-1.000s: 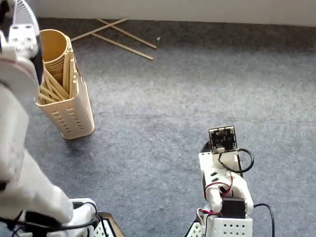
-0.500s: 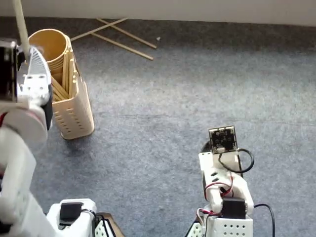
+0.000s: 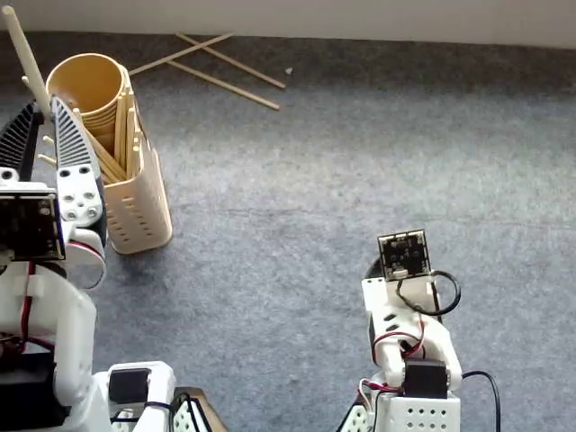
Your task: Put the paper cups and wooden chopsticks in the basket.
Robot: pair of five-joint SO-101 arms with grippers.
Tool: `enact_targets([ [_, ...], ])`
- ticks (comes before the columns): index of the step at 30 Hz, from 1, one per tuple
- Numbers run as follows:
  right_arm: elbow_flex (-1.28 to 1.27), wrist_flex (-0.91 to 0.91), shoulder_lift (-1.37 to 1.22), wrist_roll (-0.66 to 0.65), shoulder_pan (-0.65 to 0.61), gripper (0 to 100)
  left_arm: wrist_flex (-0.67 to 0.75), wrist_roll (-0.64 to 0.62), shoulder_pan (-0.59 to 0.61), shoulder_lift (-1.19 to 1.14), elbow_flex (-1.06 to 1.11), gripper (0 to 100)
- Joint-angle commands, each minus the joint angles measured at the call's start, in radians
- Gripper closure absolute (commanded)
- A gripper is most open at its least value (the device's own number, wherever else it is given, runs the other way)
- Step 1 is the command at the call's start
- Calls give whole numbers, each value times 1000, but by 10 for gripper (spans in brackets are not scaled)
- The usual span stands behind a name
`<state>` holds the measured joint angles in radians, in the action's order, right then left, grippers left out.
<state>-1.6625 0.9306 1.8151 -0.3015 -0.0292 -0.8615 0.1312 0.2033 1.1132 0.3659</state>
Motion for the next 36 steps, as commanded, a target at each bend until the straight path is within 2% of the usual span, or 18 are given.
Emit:
enact_targets([
  [1,-117,-22,16,-21,5,978,115,-8,10,-104,-4,996],
  [13,-117,-22,16,-20,4,978,284,-21,10,-372,39,996],
  [22,-117,-22,16,-18,4,978,284,-18,22,-381,150,991],
  [29,-117,-22,16,-18,4,978,284,-18,88,-381,209,768],
  [36,-117,-25,16,-18,4,978,262,-23,140,-380,124,789],
])
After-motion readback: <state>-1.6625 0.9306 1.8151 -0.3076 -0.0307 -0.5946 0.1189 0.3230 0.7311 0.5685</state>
